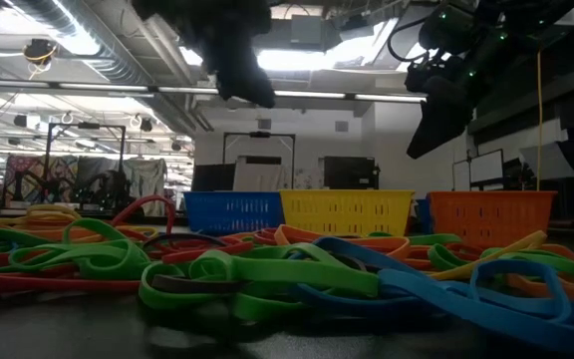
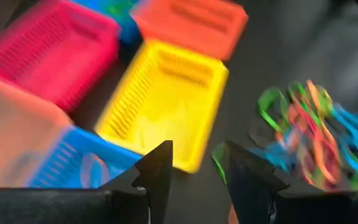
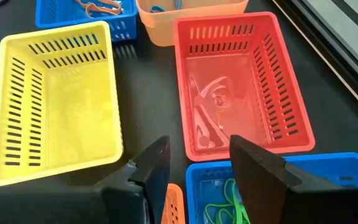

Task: Sort rubber bands into baskets
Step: Put the blue rubber band into the transparent orange basket

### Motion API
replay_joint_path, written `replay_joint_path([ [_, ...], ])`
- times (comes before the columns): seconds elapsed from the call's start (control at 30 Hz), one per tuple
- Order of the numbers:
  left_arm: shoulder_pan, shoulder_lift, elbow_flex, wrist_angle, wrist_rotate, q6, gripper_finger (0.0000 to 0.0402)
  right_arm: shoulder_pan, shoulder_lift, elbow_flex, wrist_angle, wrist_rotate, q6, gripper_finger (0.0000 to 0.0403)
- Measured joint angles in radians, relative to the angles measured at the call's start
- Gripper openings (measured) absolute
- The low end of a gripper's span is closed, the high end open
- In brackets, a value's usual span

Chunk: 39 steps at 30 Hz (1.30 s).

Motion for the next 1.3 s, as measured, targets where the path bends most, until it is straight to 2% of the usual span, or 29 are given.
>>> replay_joint_path([
  [0.17, -0.105, 0.006, -0.001, -0.152, -0.004, -0.012, 0.0138, 0.000, 0.000, 0.000, 0.001, 0.000, 0.000, 0.0168],
  [0.47, -0.198, 0.089, -0.001, -0.171, -0.018, 0.009, 0.0138, 0.000, 0.000, 0.000, 0.002, 0.000, -0.001, 0.0168],
  [0.87, -0.199, 0.303, -0.001, -0.176, -0.029, 0.137, 0.0138, 0.000, 0.000, 0.000, 0.002, 0.000, -0.007, 0.0168],
  [1.3, -0.166, 0.360, -0.002, -0.181, -0.053, 0.157, 0.0132, 0.000, 0.000, 0.000, 0.002, 0.001, -0.010, 0.0168],
])
